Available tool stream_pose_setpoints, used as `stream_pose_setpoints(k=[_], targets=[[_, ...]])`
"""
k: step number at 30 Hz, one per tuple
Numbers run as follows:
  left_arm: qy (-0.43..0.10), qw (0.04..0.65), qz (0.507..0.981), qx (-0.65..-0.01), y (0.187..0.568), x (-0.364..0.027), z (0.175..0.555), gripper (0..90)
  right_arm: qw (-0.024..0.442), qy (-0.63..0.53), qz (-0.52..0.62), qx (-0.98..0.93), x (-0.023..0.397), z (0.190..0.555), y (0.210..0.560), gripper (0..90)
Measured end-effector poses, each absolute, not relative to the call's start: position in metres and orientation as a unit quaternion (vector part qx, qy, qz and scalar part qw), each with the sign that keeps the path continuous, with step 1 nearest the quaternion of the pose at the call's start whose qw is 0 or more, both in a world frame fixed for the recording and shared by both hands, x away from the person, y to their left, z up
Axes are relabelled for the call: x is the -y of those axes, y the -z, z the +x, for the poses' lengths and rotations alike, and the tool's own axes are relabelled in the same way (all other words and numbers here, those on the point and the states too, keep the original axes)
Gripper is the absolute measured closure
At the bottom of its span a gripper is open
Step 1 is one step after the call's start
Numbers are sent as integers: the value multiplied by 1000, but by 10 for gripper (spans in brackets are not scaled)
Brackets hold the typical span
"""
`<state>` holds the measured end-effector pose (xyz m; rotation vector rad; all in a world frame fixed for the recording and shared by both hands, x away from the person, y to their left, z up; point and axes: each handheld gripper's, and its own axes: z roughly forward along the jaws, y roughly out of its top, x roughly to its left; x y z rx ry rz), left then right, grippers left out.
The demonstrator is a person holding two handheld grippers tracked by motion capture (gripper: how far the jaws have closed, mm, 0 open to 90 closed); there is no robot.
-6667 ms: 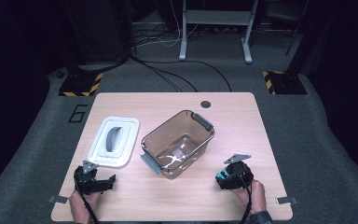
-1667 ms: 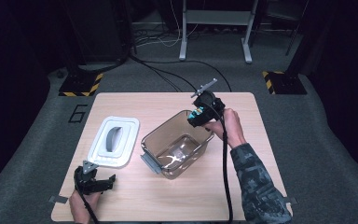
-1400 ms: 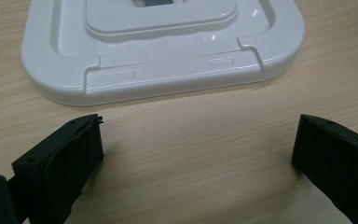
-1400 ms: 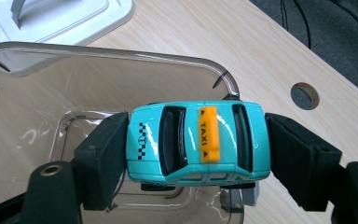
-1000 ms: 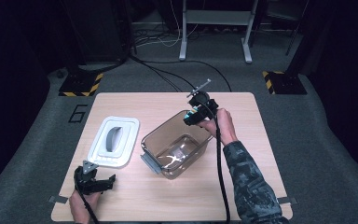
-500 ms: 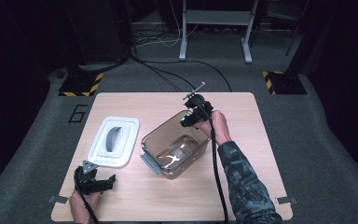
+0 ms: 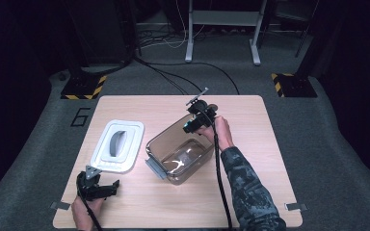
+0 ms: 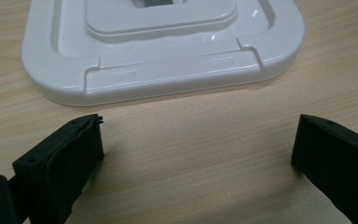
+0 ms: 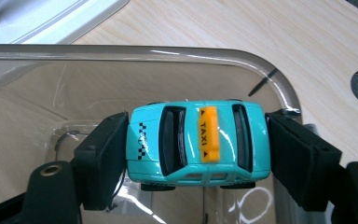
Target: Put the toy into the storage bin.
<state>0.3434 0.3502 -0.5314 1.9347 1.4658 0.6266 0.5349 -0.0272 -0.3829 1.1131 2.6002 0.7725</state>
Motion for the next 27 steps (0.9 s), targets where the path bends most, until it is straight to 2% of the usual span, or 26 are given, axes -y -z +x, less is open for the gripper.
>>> stream_pose_setpoints(k=[27], targets=[[-238, 312, 733, -555, 531, -350, 343, 18, 98, -262, 375, -884, 6, 534, 401, 243]])
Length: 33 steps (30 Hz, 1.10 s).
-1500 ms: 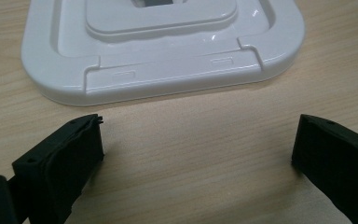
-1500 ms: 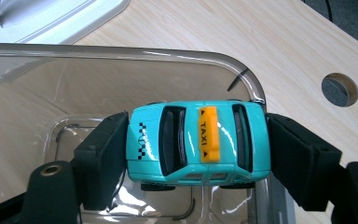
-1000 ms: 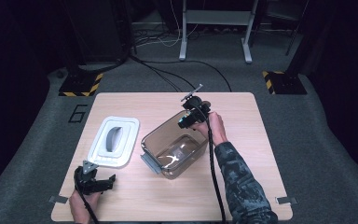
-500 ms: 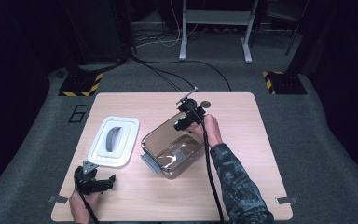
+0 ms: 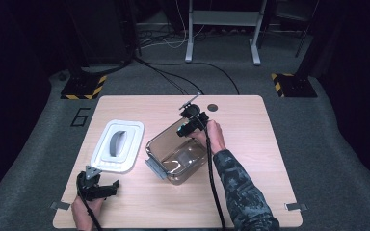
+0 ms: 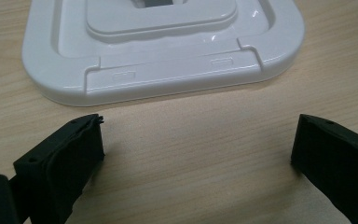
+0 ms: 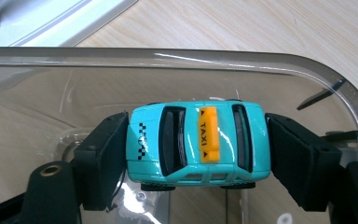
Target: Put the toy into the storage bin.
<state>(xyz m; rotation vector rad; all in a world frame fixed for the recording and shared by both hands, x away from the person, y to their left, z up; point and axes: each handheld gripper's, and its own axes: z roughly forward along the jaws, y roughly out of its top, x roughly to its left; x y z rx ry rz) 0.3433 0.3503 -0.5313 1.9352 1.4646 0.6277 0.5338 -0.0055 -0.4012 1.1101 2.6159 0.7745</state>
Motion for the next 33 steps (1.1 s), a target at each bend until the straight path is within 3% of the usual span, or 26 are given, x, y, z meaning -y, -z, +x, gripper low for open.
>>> stream_pose_setpoints(k=[19, 22, 33], targets=[[-238, 312, 733, -555, 531, -350, 343, 18, 98, -249, 372, -889, -3, 532, 405, 233], [-238, 312, 733, -556, 531, -350, 343, 19, 98, -254, 370, -888, -3, 530, 402, 151], [-240, 312, 732, -556, 531, -350, 343, 26, 113, -295, 346, -883, 10, 499, 378, 15]])
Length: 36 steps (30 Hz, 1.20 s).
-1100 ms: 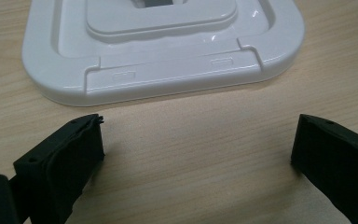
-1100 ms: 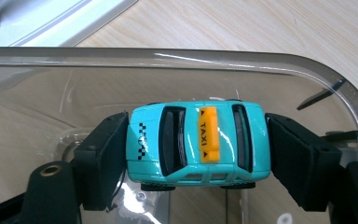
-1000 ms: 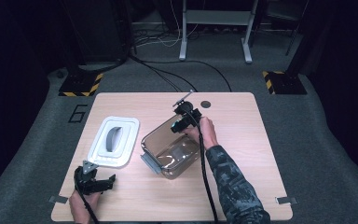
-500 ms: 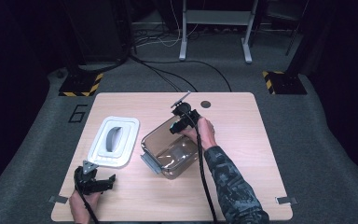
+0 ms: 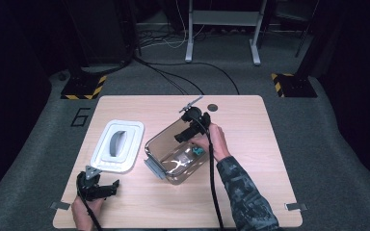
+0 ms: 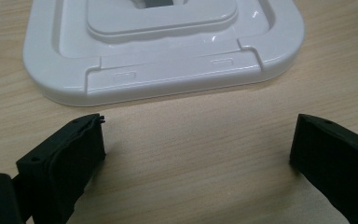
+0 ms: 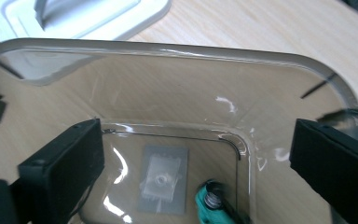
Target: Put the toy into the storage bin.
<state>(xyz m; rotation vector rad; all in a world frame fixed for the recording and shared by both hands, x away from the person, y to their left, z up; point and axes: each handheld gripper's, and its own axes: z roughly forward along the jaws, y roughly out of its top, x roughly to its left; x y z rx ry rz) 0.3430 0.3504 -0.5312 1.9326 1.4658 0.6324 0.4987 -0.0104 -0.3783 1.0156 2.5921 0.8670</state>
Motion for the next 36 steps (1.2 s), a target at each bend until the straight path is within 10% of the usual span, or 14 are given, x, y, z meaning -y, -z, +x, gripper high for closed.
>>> stream_pose_setpoints(k=[18, 36], targets=[[-244, 312, 733, -553, 531, -350, 343, 26, 181, -369, 378, -830, 97, 438, 356, 0], [-241, 312, 733, -554, 531, -351, 343, 26, 181, -340, 480, -788, 170, 408, 444, 0]])
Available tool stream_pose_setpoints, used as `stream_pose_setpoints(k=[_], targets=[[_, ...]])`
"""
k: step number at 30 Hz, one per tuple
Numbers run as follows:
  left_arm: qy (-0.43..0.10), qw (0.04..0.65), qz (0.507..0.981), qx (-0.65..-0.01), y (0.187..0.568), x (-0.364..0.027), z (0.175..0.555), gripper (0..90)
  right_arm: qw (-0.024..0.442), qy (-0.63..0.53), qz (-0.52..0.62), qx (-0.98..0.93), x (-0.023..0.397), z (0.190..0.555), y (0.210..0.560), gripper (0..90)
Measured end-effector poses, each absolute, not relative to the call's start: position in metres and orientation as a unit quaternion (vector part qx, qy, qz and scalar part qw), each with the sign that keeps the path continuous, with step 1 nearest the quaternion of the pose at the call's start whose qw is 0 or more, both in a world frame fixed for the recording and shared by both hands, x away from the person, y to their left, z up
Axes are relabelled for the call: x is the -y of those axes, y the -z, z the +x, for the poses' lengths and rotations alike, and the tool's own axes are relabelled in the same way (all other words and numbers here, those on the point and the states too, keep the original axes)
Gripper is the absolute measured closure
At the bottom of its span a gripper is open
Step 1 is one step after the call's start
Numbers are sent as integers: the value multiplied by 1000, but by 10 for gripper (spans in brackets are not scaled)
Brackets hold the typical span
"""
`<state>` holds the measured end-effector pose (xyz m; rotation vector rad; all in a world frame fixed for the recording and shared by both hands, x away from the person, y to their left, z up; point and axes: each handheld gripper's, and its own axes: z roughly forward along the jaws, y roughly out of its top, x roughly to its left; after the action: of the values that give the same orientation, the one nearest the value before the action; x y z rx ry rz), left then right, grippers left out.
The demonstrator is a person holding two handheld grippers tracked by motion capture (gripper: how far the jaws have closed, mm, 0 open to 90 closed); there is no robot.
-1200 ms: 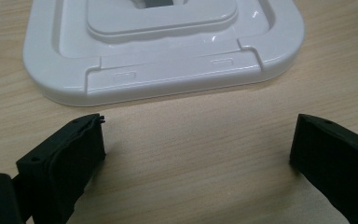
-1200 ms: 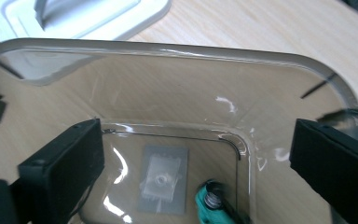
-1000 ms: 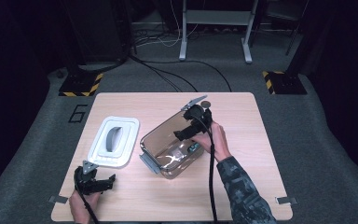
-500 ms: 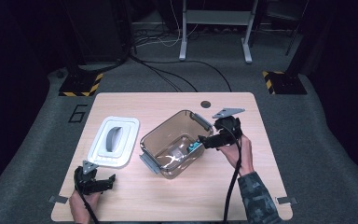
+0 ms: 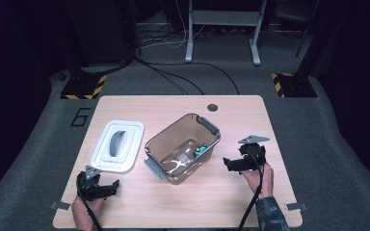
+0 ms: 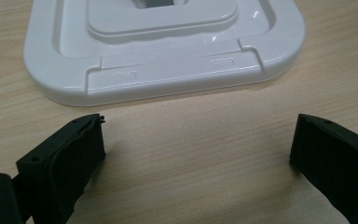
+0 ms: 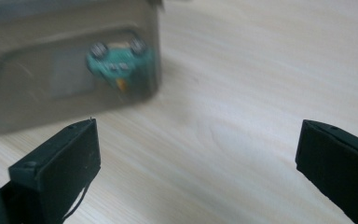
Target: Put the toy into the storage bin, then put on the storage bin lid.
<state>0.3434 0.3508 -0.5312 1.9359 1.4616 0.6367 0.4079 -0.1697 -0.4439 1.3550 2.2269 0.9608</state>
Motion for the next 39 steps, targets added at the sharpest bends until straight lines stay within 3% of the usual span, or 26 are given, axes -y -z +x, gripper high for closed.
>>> stream_pose_setpoints(k=[11, 39], targets=[[-242, 315, 731, -555, 532, -351, 344, 27, 184, -324, 531, -761, 204, 394, 508, 0], [-230, 313, 740, -550, 530, -351, 344, 18, 227, -316, 544, -744, 230, 382, 529, 0]])
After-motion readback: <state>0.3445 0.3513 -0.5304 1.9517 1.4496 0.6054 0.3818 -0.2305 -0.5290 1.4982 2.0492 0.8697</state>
